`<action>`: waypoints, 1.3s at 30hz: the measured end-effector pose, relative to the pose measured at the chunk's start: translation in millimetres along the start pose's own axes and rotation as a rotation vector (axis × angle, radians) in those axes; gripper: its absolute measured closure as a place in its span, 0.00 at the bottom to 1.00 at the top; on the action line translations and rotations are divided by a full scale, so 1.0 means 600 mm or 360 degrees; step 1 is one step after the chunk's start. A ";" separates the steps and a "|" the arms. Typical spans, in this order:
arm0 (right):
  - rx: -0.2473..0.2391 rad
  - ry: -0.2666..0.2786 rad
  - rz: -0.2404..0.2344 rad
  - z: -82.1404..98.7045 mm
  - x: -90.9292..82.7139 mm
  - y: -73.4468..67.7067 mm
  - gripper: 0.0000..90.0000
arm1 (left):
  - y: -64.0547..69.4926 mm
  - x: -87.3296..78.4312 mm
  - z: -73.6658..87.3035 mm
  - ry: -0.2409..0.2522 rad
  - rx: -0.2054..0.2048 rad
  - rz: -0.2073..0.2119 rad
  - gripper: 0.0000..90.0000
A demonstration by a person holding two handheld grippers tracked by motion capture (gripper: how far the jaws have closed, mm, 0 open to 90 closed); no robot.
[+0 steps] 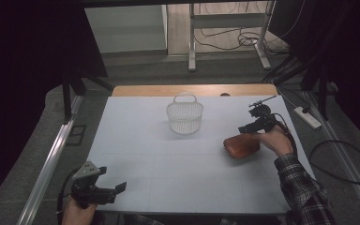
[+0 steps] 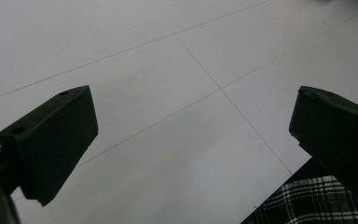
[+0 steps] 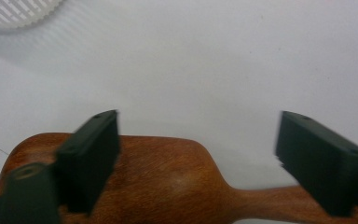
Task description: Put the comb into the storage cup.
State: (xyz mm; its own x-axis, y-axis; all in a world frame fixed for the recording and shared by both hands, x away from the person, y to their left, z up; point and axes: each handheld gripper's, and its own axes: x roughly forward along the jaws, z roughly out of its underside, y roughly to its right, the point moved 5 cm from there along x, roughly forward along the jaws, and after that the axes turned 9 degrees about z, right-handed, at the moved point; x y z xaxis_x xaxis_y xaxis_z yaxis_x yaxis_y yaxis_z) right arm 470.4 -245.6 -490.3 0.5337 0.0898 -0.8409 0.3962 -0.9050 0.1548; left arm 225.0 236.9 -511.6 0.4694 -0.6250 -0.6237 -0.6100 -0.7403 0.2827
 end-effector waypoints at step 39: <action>-0.0126 -0.0130 0.0113 0.029 0.058 0.035 1.00 | 0.000 0.001 0.000 -0.0012 0.0007 -0.0001 0.01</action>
State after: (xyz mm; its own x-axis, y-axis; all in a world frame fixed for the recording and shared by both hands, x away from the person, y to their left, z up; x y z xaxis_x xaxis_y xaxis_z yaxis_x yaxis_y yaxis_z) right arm 484.2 -268.6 -525.1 0.5011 -0.0102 -0.8653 0.4192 -0.8719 0.2530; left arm 225.3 236.3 -512.0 0.4651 -0.6226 -0.6293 -0.6124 -0.7397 0.2791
